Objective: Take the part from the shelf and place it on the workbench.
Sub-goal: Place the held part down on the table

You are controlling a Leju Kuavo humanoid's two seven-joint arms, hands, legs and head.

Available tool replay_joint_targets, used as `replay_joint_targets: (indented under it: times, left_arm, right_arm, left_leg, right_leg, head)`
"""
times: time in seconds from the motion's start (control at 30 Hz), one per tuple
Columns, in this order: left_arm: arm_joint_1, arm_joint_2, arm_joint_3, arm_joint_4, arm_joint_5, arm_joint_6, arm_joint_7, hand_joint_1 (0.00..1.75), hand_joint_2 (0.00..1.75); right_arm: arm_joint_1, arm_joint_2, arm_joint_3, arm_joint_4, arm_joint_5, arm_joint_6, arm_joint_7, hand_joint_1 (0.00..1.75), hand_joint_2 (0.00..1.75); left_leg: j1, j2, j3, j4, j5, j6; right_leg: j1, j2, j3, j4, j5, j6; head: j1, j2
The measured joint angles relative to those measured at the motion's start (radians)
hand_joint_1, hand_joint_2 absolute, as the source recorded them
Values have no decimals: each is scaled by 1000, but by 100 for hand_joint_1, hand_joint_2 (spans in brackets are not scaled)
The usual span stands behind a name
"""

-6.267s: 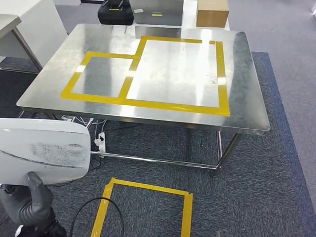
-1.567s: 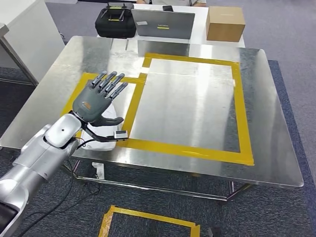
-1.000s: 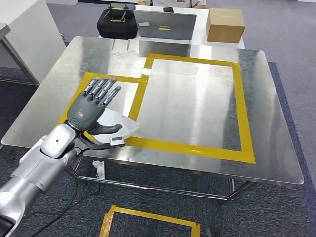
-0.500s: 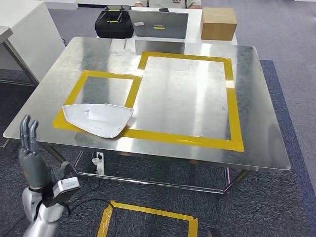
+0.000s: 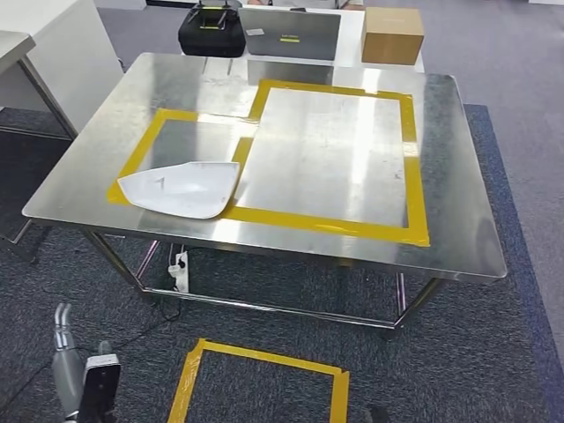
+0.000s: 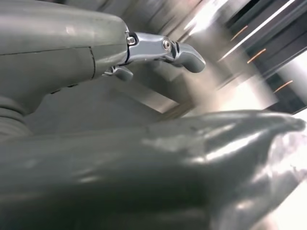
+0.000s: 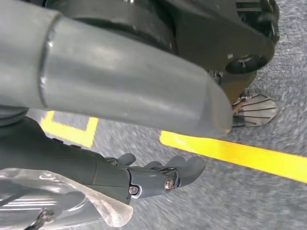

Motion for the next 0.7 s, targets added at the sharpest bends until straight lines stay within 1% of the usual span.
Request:
replay_joint_targets:
  times: [0.03, 0.07, 0.1, 0.13, 0.17, 0.2, 0.23, 0.27, 0.3, 0.33, 0.37, 0.4, 0.43, 0.47, 0.5, 0.53, 0.57, 0.6, 0.63, 0.67, 0.7]
  left_arm:
    - [-28, 4, 18, 104, 19, -9, -19, 0, 0]
    - [-55, 8, 37, 211, 38, -20, -41, 0, 0]
    - [-78, 13, 55, 309, 52, -31, -58, 0, 0]
    - [-98, 18, 69, 393, 57, -43, -64, 0, 0]
    - [-116, 23, 79, 473, 58, -56, -56, 0, 0]
    - [-133, 27, 86, 546, 53, -72, -38, 0, 0]
    - [-147, 31, 90, 611, 46, -88, -11, 0, 0]
    - [-159, 34, 92, 671, 38, -104, 17, 0, 0]
    - [-168, 36, 93, 719, 30, -119, 44, 0, 0]
    - [-176, 37, 93, 759, 23, -133, 69, 0, 0]
    - [-181, 38, 93, 793, 18, -146, 91, 0, 0]
    - [-185, 39, 93, 822, 14, -155, 108, 0, 0]
    - [-187, 40, 93, 848, 11, -163, 121, 0, 0]
    - [-189, 41, 93, 870, 9, -167, 130, 0, 0]
    - [-190, 43, 93, 889, 6, -173, 140, 0, 0]
    - [-190, 44, 93, 905, 3, -179, 153, 0, 0]
    - [-191, 44, 93, 919, -1, -188, 169, 0, 0]
    - [-191, 45, 93, 930, -6, -200, 187, 0, 0]
    - [-191, 45, 92, 940, -10, -212, 205, 0, 0]
    - [-190, 45, 92, 949, -14, -223, 223, 0, 0]
    - [-190, 45, 91, 957, -19, -232, 236, 0, 0]
  right_arm:
    - [0, 3, 9, 0, 22, -7, -13, 0, 0]
    - [-1, 6, 19, 0, 43, -15, -23, 0, 0]
    - [-1, 9, 29, 0, 60, -24, -29, 0, 0]
    - [-1, 12, 40, 0, 77, -32, -32, 0, 0]
    - [-1, 13, 51, 0, 95, -40, -34, 0, 0]
    - [-1, 14, 64, 0, 116, -48, -37, 0, 0]
    - [-1, 14, 78, 0, 136, -58, -40, 0, 0]
    - [-3, 14, 93, 0, 155, -67, -43, 0, 0]
    - [-5, 14, 106, 0, 168, -75, -47, 0, 0]
    - [-7, 14, 118, 0, 177, -82, -51, 0, 0]
    - [-10, 14, 128, -1, 185, -87, -53, 0, 0]
    - [-12, 13, 136, -1, 190, -90, -56, 0, 0]
    - [-14, 13, 144, -1, 194, -92, -57, 0, 0]
    - [-14, 14, 150, 0, 197, -93, -58, 0, 0]
    - [-15, 14, 155, 0, 197, -92, -58, 0, 0]
    - [-15, 14, 159, 0, 197, -90, -57, 0, 0]
    - [-14, 14, 162, 1, 197, -85, -54, 0, 0]
    - [-15, 13, 164, 1, 195, -77, -51, 0, 0]
    - [-14, 13, 165, 1, 192, -66, -48, 0, 0]
    - [-14, 13, 166, 1, 189, -55, -46, 0, 0]
    - [-14, 13, 166, 1, 185, -46, -44, 0, 0]
  left_leg:
    - [2, 2, -10, -5, 13, 7]
    - [5, 4, -23, -9, 27, 12]
    - [4, 5, -38, -8, 38, 16]
    - [5, 6, -55, -7, 50, 17]
    - [5, 7, -72, -5, 63, 16]
    - [5, 8, -90, -2, 74, 14]
    - [6, 8, -108, 2, 85, 11]
    - [7, 9, -126, 8, 95, 7]
    - [8, 9, -140, 16, 103, 3]
    - [7, 9, -154, 26, 110, -2]
    - [7, 9, -164, 35, 116, -7]
    - [6, 9, -171, 42, 124, -12]
    - [6, 9, -175, 45, 132, -18]
    - [7, 8, -177, 46, 139, -24]
    - [10, 7, -181, 50, 133, -30]
    - [12, 5, -186, 65, 108, -36]
    - [13, 4, -195, 99, 62, -41]
    - [15, 3, -205, 152, 4, -46]
    - [15, 3, -213, 217, -48, -49]
    - [16, 3, -217, 278, -79, -51]
    - [16, 3, -213, 320, -83, -51]
  right_leg:
    - [-1, 2, -11, 19, -28, 5]
    - [-2, 5, -25, 57, -74, 9]
    - [-3, 7, -42, 112, -127, 12]
    - [-4, 8, -58, 175, -171, 15]
    - [-4, 8, -65, 232, -192, 18]
    - [-5, 7, -60, 265, -186, 21]
    - [-6, 7, -41, 267, -160, 23]
    - [-7, 7, -3, 233, -127, 25]
    - [-8, 8, 49, 170, -105, 26]
    - [-9, 8, 109, 91, -101, 27]
    - [-9, 10, 155, 22, -111, 22]
    - [-7, 11, 183, -23, -126, 17]
    - [-4, 12, 192, -44, -134, 10]
    - [-4, 11, 184, -45, -133, 0]
    - [-4, 8, 175, -43, -126, -8]
    - [-5, 6, 167, -42, -117, -17]
    - [-6, 3, 155, -42, -106, -25]
    - [-5, 1, 142, -41, -95, -30]
    - [-3, 0, 129, -41, -83, -33]
    - [-2, 0, 116, -39, -72, -34]
    - [0, -1, 102, -35, -61, -34]
  head:
    - [1, 0]
    - [2, 0]
    - [3, 0]
    - [5, 0]
    - [4, 0]
    - [4, 0]
    - [4, 0]
    - [4, 0]
    - [4, 0]
    - [5, 0]
    - [6, 0]
    - [7, 0]
    - [8, 0]
    - [8, 0]
    - [8, 0]
    - [6, 0]
    - [5, 0]
    - [3, 0]
    - [2, 0]
    - [1, 0]
    - [1, 0]
